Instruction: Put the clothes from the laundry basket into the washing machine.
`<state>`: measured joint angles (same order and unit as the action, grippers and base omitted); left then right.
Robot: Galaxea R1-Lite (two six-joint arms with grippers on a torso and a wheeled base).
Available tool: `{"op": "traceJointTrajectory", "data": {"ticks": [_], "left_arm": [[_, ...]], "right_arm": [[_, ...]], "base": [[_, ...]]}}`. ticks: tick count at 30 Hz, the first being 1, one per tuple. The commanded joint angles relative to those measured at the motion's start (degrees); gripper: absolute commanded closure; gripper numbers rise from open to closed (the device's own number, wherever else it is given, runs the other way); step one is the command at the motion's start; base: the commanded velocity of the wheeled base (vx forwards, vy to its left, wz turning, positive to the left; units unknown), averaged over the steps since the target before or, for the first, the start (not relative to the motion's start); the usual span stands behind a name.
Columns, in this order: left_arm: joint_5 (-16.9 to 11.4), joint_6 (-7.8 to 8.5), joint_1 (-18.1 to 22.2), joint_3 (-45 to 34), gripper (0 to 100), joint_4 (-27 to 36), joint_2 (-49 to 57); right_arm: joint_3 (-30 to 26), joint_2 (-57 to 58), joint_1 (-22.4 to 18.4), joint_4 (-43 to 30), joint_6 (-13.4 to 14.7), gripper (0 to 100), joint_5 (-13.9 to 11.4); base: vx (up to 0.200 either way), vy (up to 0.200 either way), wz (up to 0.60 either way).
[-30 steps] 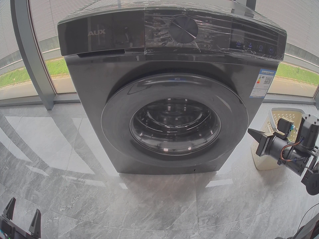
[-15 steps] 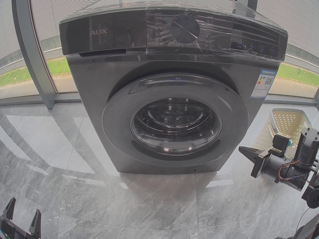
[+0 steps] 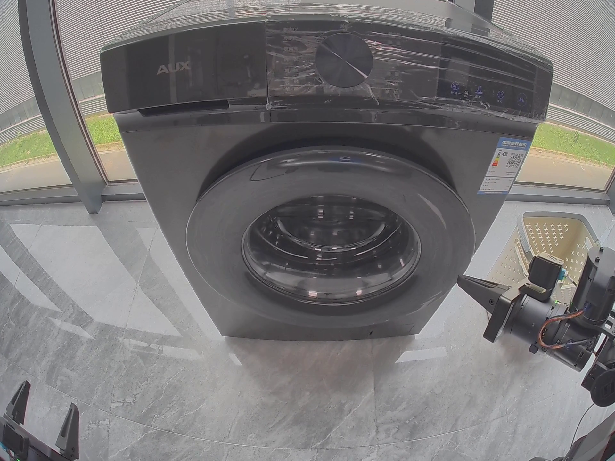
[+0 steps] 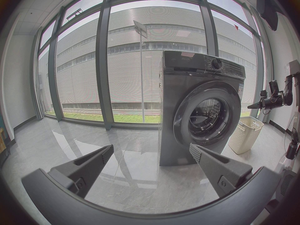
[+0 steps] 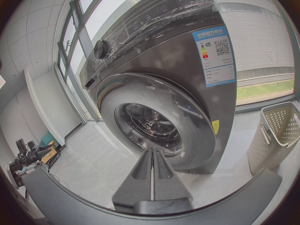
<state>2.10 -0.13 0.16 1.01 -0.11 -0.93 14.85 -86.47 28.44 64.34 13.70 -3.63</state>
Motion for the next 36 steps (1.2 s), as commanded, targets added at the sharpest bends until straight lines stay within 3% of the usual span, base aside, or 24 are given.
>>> {"op": "traceJointTrajectory", "data": {"ticks": [1,27,36], "left_arm": [[0.01,-0.04,0.02,-1.01,0,-0.07,0.84],[-0.08,-0.04,0.02,-1.01,0,0.02,0.84],[0.01,-0.31,0.02,-0.92,0,-0.07,0.84]], "right_arm": [[0.01,-0.19,0.04,0.17,-0.08,100,0.03],[-0.96,-0.19,0.83,0.52,-0.08,100,0.03],[0.18,-2.13,1.09,4.30,-0.25,100,0.38]], "base": [[0.000,0.000,0.00],[0.000,-0.023,0.00],[0.133,0.000,0.00]]}}
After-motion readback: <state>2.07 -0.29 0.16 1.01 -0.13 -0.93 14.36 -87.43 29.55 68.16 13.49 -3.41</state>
